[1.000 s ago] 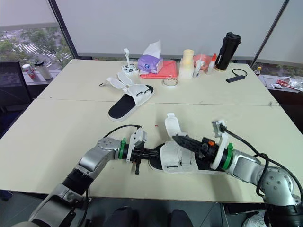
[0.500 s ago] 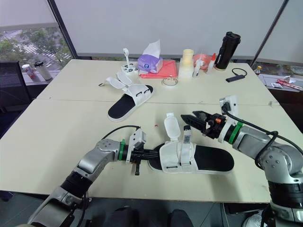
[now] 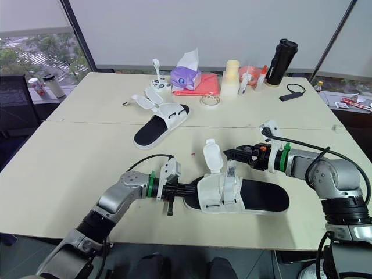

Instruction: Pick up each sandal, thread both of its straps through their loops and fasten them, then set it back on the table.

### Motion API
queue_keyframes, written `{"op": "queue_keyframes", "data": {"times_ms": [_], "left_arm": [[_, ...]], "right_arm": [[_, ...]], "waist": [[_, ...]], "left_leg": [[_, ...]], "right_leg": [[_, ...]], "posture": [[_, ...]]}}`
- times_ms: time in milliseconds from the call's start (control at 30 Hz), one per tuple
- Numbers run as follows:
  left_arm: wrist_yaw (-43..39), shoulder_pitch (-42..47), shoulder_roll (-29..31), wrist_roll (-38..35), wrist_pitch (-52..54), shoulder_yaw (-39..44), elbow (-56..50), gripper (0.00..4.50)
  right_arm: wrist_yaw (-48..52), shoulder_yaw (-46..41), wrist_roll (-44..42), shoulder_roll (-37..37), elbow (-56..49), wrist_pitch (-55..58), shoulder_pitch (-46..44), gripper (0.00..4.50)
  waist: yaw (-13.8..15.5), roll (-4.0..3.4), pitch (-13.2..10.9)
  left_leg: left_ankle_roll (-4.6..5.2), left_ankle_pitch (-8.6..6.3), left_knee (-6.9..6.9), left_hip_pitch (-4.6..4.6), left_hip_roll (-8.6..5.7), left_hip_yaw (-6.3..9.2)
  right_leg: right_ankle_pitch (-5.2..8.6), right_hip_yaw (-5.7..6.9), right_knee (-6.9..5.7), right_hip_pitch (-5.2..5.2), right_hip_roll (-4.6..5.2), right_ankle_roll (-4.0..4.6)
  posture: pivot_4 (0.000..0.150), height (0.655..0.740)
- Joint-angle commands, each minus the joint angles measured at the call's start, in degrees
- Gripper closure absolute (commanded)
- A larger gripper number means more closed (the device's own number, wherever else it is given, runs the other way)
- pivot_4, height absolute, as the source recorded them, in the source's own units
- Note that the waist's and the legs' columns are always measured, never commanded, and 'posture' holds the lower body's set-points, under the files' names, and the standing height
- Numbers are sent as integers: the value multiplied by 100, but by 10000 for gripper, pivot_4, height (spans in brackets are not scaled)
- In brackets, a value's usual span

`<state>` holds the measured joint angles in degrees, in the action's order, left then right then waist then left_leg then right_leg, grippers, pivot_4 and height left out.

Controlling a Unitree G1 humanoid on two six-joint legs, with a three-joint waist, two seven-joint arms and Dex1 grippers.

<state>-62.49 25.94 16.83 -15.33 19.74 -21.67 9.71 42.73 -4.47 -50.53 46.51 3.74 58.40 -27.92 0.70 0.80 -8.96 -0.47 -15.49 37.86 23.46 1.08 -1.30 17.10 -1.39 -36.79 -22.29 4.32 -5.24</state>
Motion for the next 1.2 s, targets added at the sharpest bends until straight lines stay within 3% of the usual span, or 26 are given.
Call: {"op": "queue_keyframes", "data": {"times_ms": [33,233,400,667,900,1200], "left_arm": [[239,-167,57,329,209,-140,314,45000],[269,-159,45,323,199,-122,318,45000],[271,-156,64,330,197,-109,320,45000],[261,-183,92,338,218,-126,289,45000],[250,-93,115,540,-31,-246,556,45000],[288,65,192,792,-474,-410,949,45000]], "right_arm": [[136,-19,136,-21,-95,121,-17,13499],[230,-102,210,-139,-214,227,12,43407],[336,-494,4,-244,-374,207,41,44269],[931,-1543,-1251,-174,-1204,588,463,44269],[293,-1965,-2112,-467,-1757,794,739,44269],[-214,-2185,-3083,-567,-1737,811,387,44269]], "waist": [[-6,0,0],[-8,0,0],[-5,-1,1],[1,-2,1],[2,-2,1],[-10,-1,1]], "left_leg": [[0,0,-2,0,-6,0],[0,0,-8,1,-15,-3],[0,0,-27,1,-15,-6],[1,1,-58,2,-17,-14],[3,2,-59,2,-16,-14],[19,12,-59,2,-17,-25]], "right_leg": [[0,1,1,0,8,0],[0,1,12,1,21,0],[-1,6,30,4,26,-1],[-2,13,58,7,36,-3],[-2,14,60,9,37,-3],[-5,16,61,12,49,1]], "posture": [[1500,7400],[1500,7400],[1500,7400],[1500,7400],[1500,7400],[1500,7400]]}}
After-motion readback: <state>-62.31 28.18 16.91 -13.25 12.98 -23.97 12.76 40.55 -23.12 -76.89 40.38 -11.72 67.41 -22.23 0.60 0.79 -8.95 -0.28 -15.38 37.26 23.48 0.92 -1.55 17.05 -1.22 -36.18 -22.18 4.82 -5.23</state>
